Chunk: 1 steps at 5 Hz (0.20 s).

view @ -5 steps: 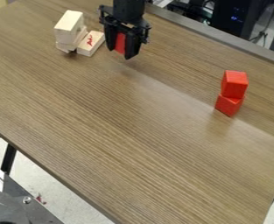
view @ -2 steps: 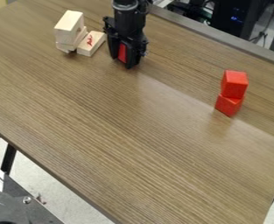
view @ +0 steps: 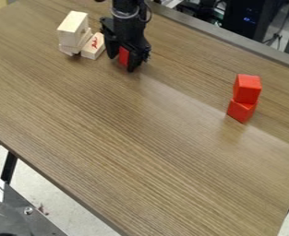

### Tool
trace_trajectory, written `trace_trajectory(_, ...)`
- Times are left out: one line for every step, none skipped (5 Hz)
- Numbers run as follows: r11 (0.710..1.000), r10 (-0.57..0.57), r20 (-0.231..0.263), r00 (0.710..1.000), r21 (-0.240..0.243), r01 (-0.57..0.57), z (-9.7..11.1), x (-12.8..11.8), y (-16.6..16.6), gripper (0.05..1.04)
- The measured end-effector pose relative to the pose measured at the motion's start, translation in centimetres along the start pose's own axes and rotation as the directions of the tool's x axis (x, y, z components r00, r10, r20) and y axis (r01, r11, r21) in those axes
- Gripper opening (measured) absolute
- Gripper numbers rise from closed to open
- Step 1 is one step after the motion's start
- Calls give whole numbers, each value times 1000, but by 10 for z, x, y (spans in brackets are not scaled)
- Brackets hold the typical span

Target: Remove the red cube from the tower and put it on the left

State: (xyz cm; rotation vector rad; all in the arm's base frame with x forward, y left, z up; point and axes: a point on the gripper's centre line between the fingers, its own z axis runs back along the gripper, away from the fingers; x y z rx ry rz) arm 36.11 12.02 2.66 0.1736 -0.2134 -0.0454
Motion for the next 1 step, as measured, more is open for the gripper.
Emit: trace_trajectory(1000,26,5,1000,8,-26,4,0,0,1004)
